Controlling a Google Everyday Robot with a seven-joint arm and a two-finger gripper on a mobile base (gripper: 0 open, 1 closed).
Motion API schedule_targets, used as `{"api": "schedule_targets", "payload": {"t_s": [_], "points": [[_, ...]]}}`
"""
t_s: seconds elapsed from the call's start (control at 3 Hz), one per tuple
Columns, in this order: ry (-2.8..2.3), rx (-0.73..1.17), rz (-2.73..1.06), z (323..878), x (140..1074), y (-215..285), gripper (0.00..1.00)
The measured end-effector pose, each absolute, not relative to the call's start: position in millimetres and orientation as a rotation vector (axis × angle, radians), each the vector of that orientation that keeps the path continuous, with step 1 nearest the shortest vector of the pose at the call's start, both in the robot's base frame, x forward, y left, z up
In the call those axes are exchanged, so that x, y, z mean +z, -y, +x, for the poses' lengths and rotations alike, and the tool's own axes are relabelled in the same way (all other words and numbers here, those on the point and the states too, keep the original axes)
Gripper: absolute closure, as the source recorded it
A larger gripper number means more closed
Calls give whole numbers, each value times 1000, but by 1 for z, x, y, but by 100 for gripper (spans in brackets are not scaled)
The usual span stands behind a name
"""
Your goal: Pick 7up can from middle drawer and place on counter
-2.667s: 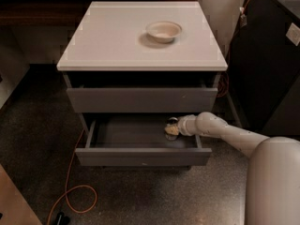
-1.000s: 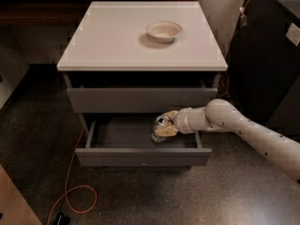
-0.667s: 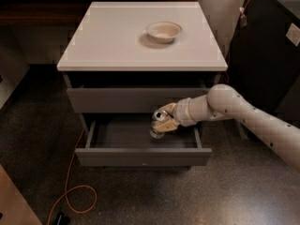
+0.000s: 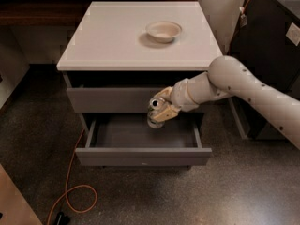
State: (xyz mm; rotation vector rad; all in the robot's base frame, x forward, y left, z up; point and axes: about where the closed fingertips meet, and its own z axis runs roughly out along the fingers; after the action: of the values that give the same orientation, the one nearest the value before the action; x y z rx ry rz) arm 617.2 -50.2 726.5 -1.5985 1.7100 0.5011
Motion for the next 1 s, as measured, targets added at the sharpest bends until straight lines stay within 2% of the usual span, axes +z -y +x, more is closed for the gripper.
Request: {"api": "schedule_targets", "payload": {"t_s": [1.0], "points": [[-1689, 420, -1621, 617, 776, 48, 100]]}}
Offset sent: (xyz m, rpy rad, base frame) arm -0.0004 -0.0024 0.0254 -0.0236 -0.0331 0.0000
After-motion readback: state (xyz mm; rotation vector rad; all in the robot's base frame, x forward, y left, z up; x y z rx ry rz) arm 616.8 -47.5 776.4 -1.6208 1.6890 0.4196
